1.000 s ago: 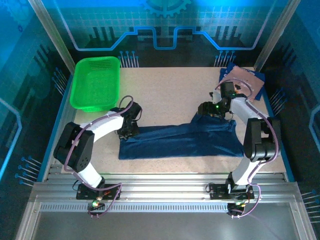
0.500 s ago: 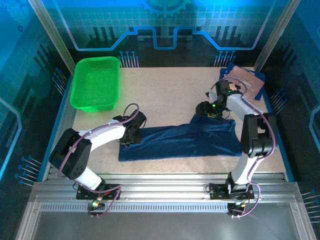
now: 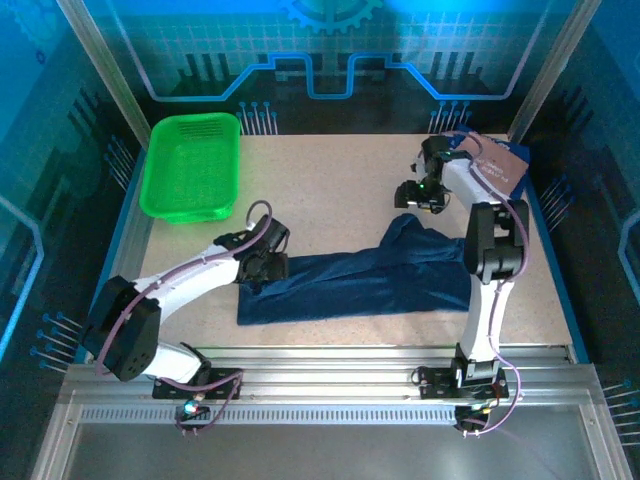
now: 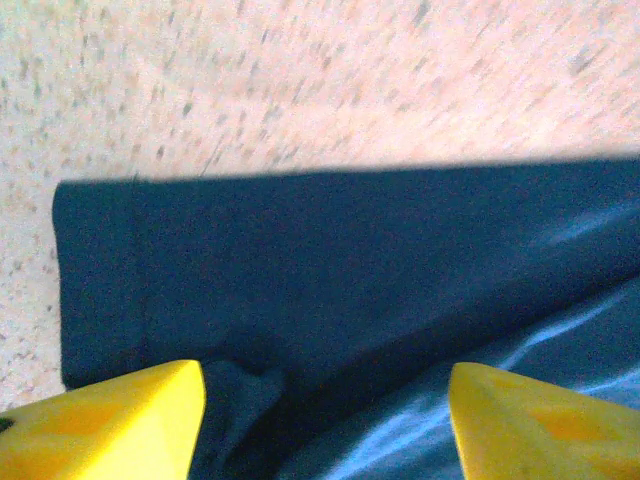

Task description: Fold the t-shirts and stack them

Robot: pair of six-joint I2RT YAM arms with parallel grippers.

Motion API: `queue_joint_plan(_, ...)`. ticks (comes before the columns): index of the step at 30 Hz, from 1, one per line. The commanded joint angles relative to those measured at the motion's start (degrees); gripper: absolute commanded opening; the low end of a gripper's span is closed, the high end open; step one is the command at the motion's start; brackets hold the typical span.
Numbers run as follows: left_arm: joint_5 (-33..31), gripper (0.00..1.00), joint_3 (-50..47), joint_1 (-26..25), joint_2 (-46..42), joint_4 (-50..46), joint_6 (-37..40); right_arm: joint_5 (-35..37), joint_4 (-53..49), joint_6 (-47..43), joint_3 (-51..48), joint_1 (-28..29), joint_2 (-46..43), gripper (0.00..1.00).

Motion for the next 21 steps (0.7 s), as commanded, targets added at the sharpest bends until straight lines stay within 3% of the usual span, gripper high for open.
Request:
queue_joint_plan(1,1.8,0.7,7.7,0.1,2.5,2.2,0.4,0.1,-7.1,1.4,5.4,0.3,5.5,0.7)
queue_joint_plan(7,8.1,0.69,20.2,1.8,14.0,1.5,0.2,0.4,-10.3,0.3,10.4,2.1,9.9,0.64)
queue_joint_plan(12,12.2,0.65,21.2,3.4,20.7,3.3,-0.2,0.3,-10.4,-0.2,9.1,2.6,10.2,0.39)
queue_joint_plan(17,15.1,0.52,17.7,4.6,23.5,6.2,-0.4,-1.8,-9.1,-0.9,9.0,2.7,8.7,0.03)
queue_joint_plan(21,16.8,0.42,15.5,5.5,24.6,7.3,-0.8,-2.0,-6.0,-1.0,7.2,2.8,3.6,0.0)
